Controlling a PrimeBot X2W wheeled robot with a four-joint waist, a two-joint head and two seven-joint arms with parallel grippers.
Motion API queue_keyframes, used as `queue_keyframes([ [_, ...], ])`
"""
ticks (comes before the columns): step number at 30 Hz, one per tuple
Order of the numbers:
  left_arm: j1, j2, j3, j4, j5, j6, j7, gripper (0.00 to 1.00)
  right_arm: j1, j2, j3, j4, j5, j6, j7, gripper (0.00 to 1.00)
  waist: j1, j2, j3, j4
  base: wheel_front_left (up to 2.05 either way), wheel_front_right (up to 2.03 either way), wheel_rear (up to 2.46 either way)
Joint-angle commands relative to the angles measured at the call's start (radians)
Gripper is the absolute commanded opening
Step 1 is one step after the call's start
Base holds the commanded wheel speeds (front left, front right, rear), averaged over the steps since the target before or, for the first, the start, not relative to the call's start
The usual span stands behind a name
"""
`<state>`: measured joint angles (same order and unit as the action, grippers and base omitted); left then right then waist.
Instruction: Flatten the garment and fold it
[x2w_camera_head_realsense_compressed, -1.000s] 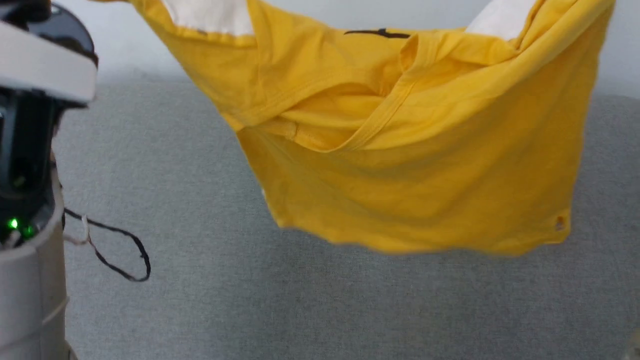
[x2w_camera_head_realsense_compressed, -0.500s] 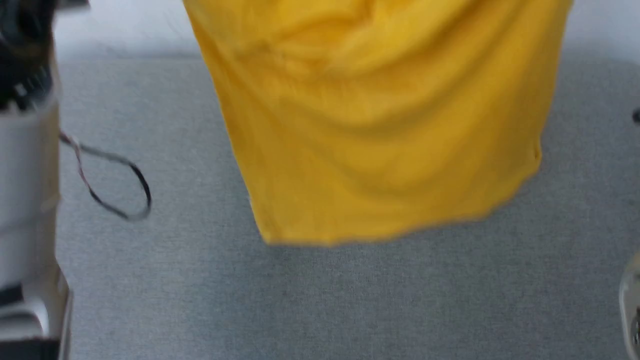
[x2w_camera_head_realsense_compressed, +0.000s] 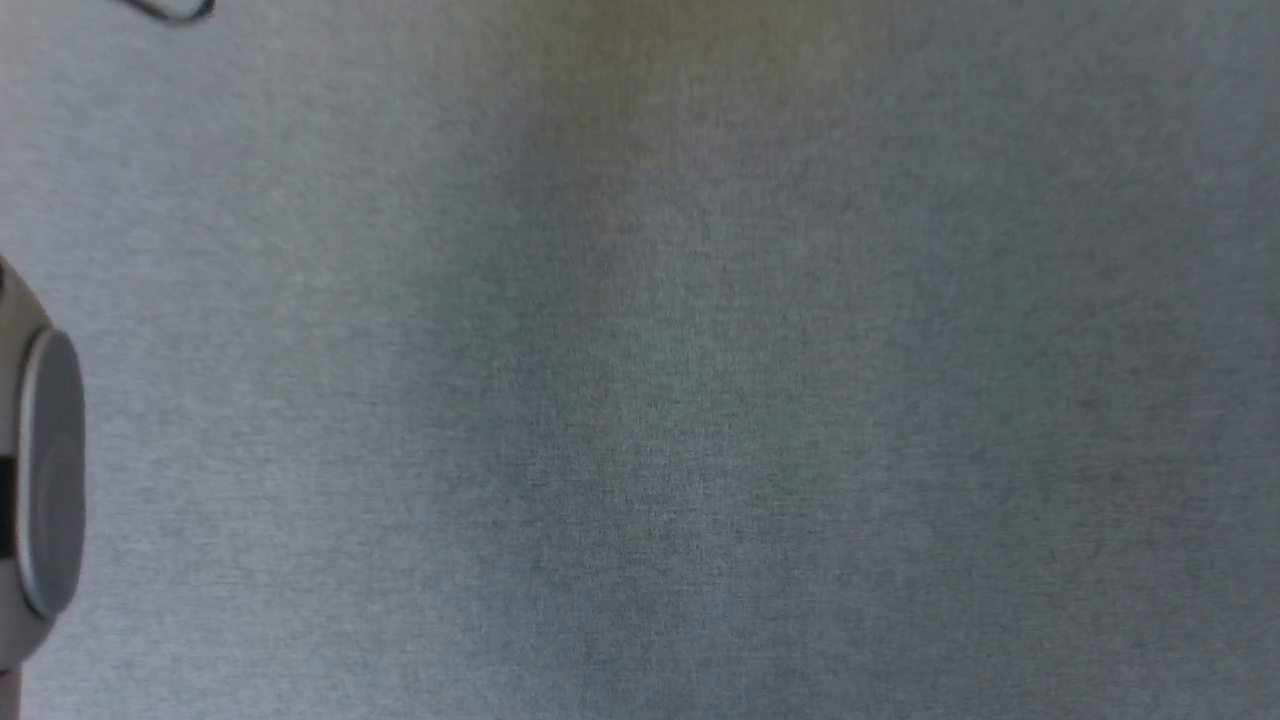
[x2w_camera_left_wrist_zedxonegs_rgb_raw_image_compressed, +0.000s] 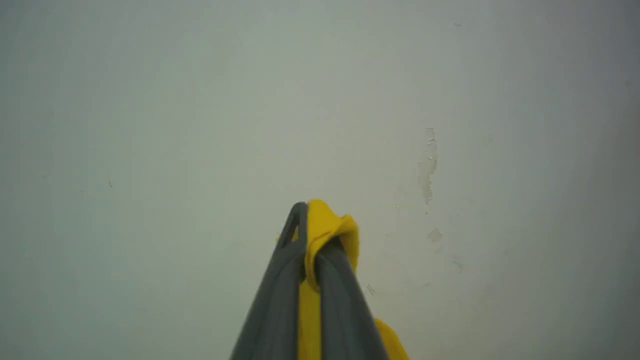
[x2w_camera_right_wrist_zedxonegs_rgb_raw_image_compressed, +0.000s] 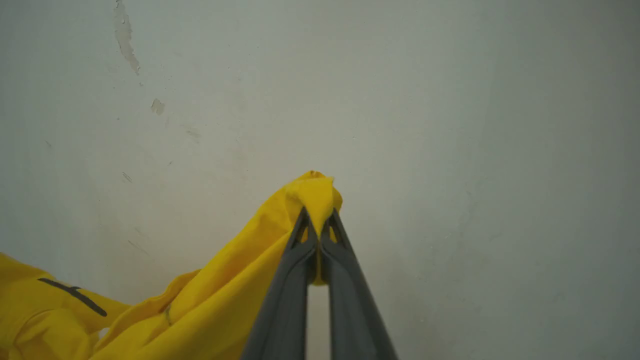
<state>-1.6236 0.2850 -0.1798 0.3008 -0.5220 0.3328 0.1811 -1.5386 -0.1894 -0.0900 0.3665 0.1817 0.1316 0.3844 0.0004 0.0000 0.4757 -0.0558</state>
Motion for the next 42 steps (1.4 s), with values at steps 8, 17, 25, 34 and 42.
queue_keyframes([
  [8,-0.020,-0.012,0.067,0.078,-0.081,-0.094,-0.144,0.00,-0.019,-0.038,0.018,0.041,0.035,-0.001,-0.098,0.00,-0.0004,0.0000,0.311,-0.004,0.00,0.00,0.00],
  [17,0.106,-0.031,0.114,0.009,-0.207,-0.130,-0.066,0.00,0.122,-0.105,0.072,-0.057,0.186,-0.001,-0.096,0.00,-0.0004,0.0000,0.278,0.012,0.00,0.00,0.00],
  [25,0.339,-0.023,0.164,-0.236,-0.302,-0.034,0.106,0.00,0.365,-0.168,0.068,-0.309,0.342,-0.001,0.003,0.00,-0.0004,0.0000,0.135,0.020,0.00,0.00,0.00],
  [34,0.797,0.012,0.213,-0.569,-0.336,0.026,0.189,0.00,0.780,-0.123,-0.069,-0.555,0.411,-0.001,0.095,0.00,-0.0004,0.0000,-0.026,0.028,0.00,0.00,0.00],
  [42,1.254,-0.009,0.247,-0.736,-0.349,0.022,0.168,0.00,1.135,0.014,-0.190,-0.690,0.418,-0.001,0.102,0.00,-0.0004,0.0000,-0.153,0.038,0.00,0.00,0.00],
])
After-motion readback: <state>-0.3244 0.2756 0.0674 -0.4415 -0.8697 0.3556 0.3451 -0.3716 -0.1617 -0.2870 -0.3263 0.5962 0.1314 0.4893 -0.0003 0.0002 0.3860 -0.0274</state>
